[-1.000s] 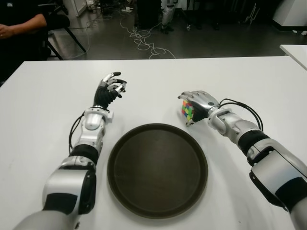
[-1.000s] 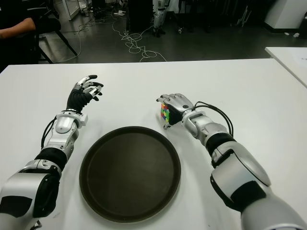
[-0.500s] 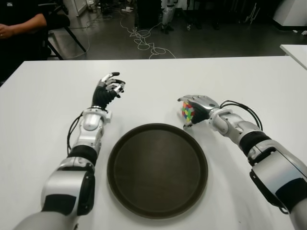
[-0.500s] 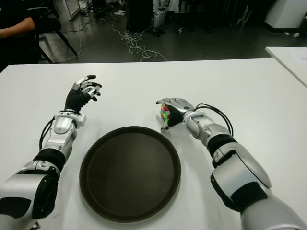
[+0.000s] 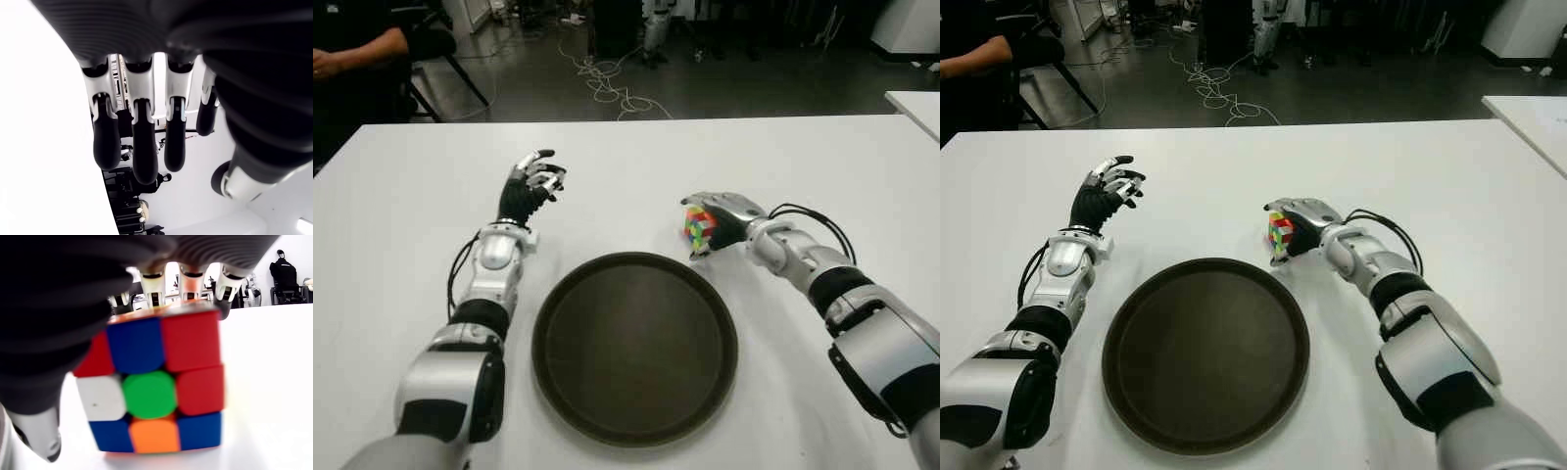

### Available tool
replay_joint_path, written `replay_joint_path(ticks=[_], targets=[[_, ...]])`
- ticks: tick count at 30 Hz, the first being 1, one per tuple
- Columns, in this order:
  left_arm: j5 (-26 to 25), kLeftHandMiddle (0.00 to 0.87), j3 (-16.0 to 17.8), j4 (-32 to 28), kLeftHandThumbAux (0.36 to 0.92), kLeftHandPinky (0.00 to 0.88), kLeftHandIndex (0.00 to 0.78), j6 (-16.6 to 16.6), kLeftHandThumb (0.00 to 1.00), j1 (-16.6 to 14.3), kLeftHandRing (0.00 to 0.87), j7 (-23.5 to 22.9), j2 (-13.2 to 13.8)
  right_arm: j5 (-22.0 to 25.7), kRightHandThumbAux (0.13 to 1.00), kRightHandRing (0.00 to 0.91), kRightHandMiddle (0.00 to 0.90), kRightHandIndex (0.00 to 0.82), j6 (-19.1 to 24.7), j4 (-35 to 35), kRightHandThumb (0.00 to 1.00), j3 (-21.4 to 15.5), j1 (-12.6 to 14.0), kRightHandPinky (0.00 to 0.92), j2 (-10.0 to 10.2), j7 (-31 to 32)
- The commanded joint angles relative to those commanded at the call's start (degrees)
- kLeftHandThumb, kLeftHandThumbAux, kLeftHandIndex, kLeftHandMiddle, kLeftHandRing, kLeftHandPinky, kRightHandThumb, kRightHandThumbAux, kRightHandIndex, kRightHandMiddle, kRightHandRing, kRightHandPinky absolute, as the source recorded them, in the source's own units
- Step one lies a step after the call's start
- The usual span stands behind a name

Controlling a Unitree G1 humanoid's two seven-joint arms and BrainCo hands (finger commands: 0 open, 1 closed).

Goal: Pick up the Rubik's Cube and put it in the plate

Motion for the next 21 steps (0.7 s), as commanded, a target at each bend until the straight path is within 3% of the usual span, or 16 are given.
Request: replay_joint_path(ticks=[11, 21], targets=[[0.0, 0.412, -0.1, -0.2, 0.702, 0.549, 0.232, 0.2, 0.295, 0.1, 0.489, 0.1, 0.0, -0.3, 0.676, 0.156, 0.162, 0.086, -0.2, -0.3, 0.000, 0.3, 0.0, 0.109, -0.5, -0.2], [-0.2, 0.404, 0.1, 0.0, 0.676, 0.538, 0.229, 0.4, 0.271, 0.1, 0.481, -0.2, 0.0, -0.4, 0.670, 0.163, 0.161, 0.076, -0.5, -0.5, 0.000, 0.3, 0.0, 0.123, -0.8, -0.9]])
